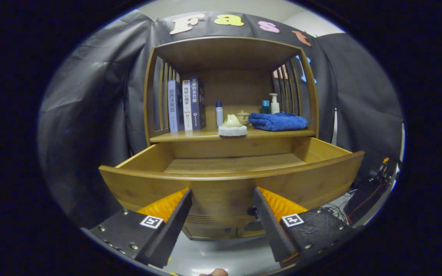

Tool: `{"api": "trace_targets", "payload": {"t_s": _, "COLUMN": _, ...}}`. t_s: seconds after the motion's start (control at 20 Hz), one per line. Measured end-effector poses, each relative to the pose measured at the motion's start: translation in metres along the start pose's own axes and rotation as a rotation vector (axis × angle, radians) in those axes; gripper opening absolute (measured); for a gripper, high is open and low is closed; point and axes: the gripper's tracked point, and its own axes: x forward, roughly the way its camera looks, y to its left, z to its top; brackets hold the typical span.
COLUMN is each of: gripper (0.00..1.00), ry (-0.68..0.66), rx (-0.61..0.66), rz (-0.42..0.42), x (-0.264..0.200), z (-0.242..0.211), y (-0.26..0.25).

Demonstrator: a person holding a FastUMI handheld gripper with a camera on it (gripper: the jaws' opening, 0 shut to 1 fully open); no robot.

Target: Pull open the drawer, take out the items inside it, and place them on the countertop above the cabinet.

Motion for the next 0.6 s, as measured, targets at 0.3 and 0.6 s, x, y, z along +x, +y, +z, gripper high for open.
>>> {"api": "trace_targets", "payload": {"t_s": 0.3, "gripper": 0.96, "ry": 0.004, "rx": 0.006, "rz": 0.009, "x": 0.009, "z": 0.003, "y": -0.004}}
{"api": "trace_targets", "payload": {"t_s": 0.6, "gripper": 0.97, "ry": 0.007, "rx": 0.022, "rz": 0.018, "x": 0.029, "z": 0.011, "y": -0.004}}
